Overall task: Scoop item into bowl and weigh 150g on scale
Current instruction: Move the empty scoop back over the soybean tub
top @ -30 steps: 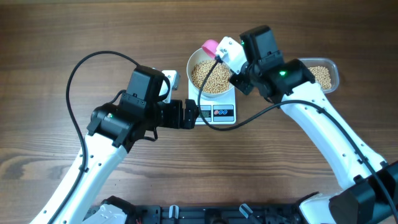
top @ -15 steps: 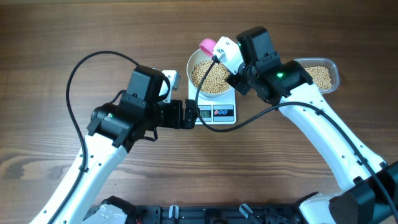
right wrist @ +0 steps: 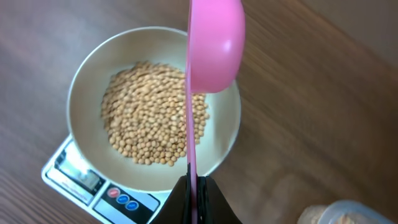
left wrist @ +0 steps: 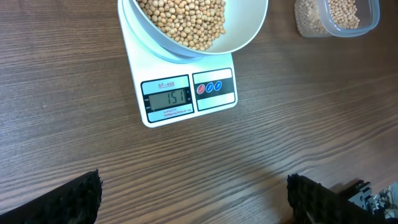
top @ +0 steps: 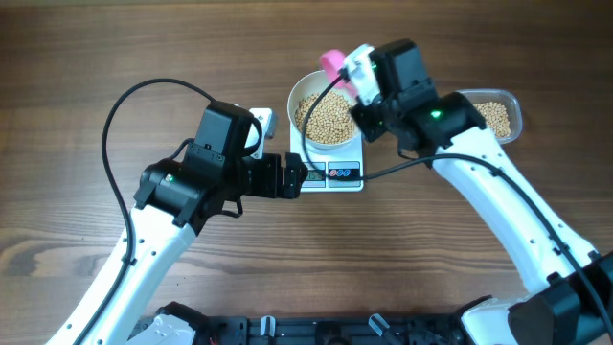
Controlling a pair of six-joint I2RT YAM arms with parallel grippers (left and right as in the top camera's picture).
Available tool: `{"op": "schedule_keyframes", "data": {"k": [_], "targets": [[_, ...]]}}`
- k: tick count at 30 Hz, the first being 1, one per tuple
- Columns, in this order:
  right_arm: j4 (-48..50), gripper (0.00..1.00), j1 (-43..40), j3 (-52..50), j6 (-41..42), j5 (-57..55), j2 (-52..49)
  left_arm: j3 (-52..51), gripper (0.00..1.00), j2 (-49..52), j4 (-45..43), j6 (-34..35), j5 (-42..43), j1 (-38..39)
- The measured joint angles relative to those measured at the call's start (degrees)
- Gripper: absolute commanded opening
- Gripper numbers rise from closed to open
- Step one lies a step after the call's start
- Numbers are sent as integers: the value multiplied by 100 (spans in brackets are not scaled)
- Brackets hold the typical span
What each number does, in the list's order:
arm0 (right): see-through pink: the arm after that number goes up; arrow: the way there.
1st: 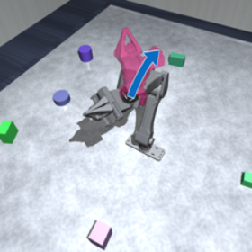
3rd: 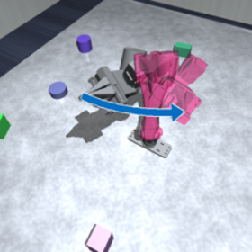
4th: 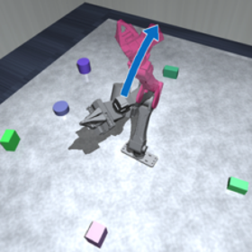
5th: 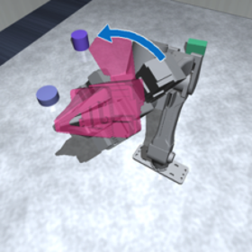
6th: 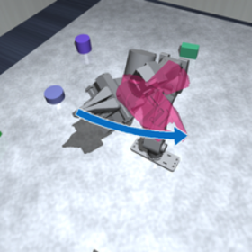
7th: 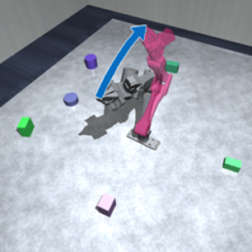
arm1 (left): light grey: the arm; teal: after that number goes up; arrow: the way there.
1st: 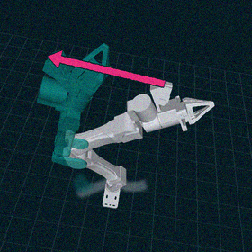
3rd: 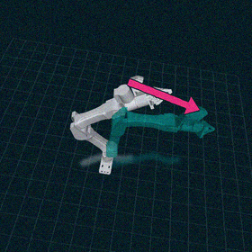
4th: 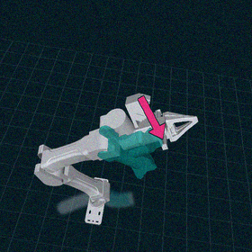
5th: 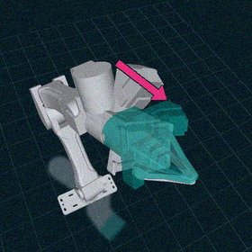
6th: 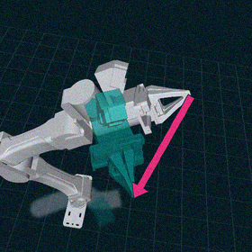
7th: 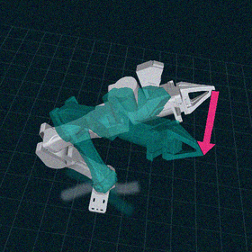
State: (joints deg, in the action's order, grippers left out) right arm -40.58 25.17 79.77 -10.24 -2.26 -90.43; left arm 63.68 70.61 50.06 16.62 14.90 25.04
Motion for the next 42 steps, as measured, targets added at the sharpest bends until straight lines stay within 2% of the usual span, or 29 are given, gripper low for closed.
{"op": "schedule_keyframes", "data": {"k": [4, 9, 16, 26, 29, 33, 42], "targets": [[0, 4, -667, 0, 302, 531, 269, 0, 100, 0, 0, 0, 0, 0], [-2, 4, -1963, 0, 599, 1585, 595, 0, 100, 0, -2, 0, 0, 0], [-96, 4, -3040, 0, 822, 2468, 610, 0, 100, 0, 0, 0, 0, 0], [-708, 4, -3851, 0, 896, 2144, 610, 0, 100, 0, -2, 0, 0, 0], [-1176, 4, -4050, 0, 968, 2061, 608, 0, 100, 0, -2, 0, 0, 0], [-1576, 5, -4074, -2, 1231, 2024, 546, 0, 100, 0, -2, 0, 0, 0], [-1652, 4, -4076, -391, 2238, 1541, 203, 0, 100, 0, 0, 0, 0, 0]]}}
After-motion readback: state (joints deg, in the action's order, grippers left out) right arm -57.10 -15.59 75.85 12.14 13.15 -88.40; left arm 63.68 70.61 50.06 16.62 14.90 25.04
